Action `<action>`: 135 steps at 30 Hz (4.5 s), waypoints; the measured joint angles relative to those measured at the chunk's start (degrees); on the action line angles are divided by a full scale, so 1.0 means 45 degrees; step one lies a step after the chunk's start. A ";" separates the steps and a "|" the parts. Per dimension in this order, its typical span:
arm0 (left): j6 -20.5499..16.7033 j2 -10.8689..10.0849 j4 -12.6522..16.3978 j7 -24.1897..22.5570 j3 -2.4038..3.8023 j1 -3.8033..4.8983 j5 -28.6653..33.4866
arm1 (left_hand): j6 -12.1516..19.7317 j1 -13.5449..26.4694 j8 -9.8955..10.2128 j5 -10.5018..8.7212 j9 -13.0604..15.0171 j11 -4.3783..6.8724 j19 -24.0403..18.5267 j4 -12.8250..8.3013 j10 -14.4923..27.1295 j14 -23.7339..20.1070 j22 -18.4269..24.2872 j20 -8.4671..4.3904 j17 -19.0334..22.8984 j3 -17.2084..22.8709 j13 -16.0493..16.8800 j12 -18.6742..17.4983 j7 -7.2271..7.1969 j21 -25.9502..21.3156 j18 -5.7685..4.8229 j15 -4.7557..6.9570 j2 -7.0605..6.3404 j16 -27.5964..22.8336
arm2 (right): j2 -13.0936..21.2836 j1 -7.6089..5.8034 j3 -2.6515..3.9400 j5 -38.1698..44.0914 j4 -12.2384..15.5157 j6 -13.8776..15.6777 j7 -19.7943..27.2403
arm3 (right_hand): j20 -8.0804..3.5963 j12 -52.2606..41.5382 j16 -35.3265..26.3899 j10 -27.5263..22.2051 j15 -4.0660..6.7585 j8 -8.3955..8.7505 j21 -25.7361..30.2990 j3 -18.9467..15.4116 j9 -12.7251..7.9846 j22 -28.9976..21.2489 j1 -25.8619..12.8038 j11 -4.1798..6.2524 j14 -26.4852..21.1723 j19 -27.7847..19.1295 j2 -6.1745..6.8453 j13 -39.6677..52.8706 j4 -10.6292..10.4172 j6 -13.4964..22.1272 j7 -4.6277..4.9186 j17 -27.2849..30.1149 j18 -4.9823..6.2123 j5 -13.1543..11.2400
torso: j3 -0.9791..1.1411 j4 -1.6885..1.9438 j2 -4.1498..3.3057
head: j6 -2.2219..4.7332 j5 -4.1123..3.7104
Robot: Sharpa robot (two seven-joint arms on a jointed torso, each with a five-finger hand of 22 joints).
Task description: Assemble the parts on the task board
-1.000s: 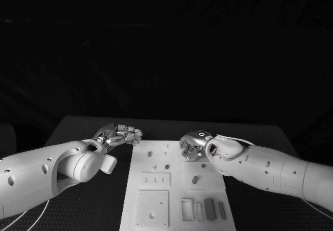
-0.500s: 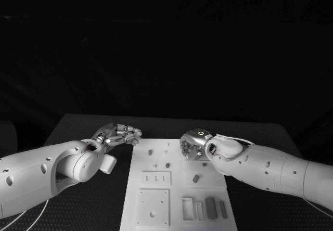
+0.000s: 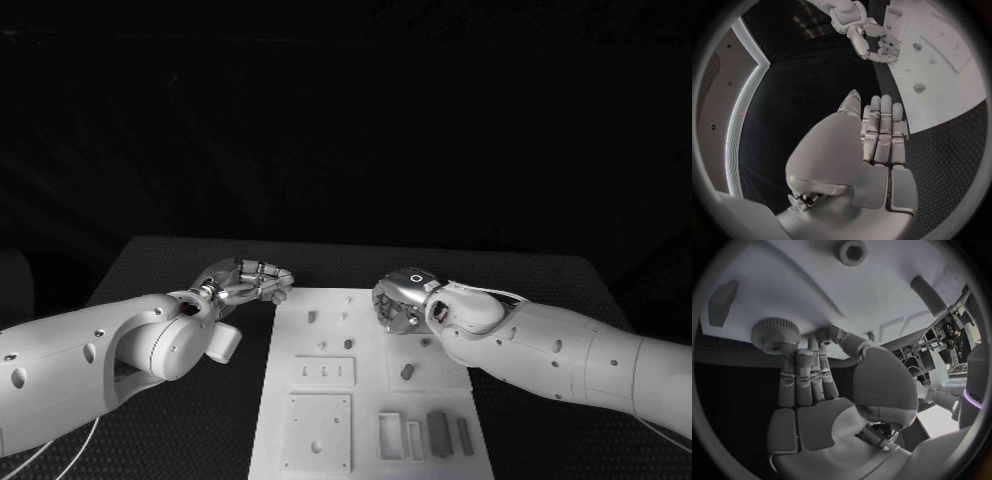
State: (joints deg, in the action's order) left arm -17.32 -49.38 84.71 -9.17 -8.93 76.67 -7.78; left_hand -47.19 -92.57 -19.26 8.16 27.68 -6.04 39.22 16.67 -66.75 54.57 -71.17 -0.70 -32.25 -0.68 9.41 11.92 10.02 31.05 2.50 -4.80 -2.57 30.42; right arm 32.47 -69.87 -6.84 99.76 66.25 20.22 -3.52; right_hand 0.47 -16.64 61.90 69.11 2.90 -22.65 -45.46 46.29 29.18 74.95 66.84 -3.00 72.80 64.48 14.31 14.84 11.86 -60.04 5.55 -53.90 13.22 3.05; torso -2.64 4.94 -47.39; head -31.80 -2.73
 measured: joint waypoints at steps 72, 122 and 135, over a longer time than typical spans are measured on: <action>-0.0012 0.0295 0.0039 0.0066 0.0003 0.0210 0.0013 | 0.0000 0.0101 0.0050 0.0000 0.0003 0.0000 -0.0001 0.0000 0.0001 0.0000 0.0030 0.0000 -0.0028 0.0001 0.0013 -0.0048 0.0001 0.0047 -0.0069 0.0000 -0.0001 -0.0007 | -0.1657 -0.0401 -0.0007 0.1132 -0.0149 0.2142 -0.2327 | -0.0199 0.0069 0.0049 0.0683 0.0286 -0.0137 -0.0149 0.0470 0.0541 -0.0009 0.0265 0.0235 0.0340 0.0388 0.0144 -0.0077 -0.0059 -0.0433 -0.0208 0.0167 -0.0146 -0.0135 | -0.0029 0.0087 -0.0360 | 0.0502 0.0057; -0.0125 0.0221 0.0182 0.0062 0.0006 0.0312 0.0024 | 0.0000 0.0100 0.0099 0.0000 0.0003 0.0000 -0.0001 0.0000 0.0001 0.0000 0.0050 0.0000 -0.0058 0.0001 0.0031 -0.0097 0.0001 0.0047 -0.0071 0.0000 0.0000 -0.0007 | -0.1938 -0.0446 0.0012 0.1221 -0.0421 0.1350 -0.2424 | -0.0175 0.0142 0.0048 0.0683 0.0254 -0.0068 -0.0148 0.0621 0.0588 -0.0003 0.0205 0.0204 0.0357 0.0360 0.0204 -0.0144 -0.0212 -0.0407 -0.0235 0.0189 -0.0145 -0.0087 | -0.0060 0.0094 -0.0471 | 0.0210 0.0189; -0.0136 0.0251 0.0163 0.0059 0.0006 0.0315 0.0030 | 0.0000 0.0099 0.0099 0.0000 0.0003 -0.0001 -0.0001 0.0000 0.0001 0.0000 0.0049 0.0000 -0.0069 0.0001 0.0041 -0.0097 0.0001 0.0047 -0.0071 0.0000 0.0000 -0.0007 | -0.2093 -0.0433 -0.0005 0.1102 -0.0676 0.1291 -0.2346 | -0.0173 0.0203 0.0047 0.0679 0.0235 -0.0029 -0.0148 0.0603 0.0620 -0.0006 0.0252 0.0240 0.0374 0.0359 0.0157 -0.0197 -0.0195 -0.0361 -0.0234 0.0209 -0.0145 -0.0098 | -0.0070 0.0090 -0.0482 | 0.0209 0.0193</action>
State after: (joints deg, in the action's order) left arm -17.93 -48.25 85.44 -8.91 -8.91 78.08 -7.64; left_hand -47.19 -92.12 -18.81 8.16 27.70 -6.04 39.22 16.67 -66.75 54.57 -70.95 -0.70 -32.56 -0.68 9.60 11.49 10.02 31.26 2.18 -4.80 -2.57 30.39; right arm 23.05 -71.82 -6.86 104.71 63.20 26.03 -14.07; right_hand -0.31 -15.73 62.11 72.17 3.96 -22.78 -46.12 49.01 31.97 74.92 67.98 -1.92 74.48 66.09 15.02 13.95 10.98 -61.66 4.49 -52.96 12.57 2.60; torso -2.96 5.34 -49.56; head -30.86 -1.86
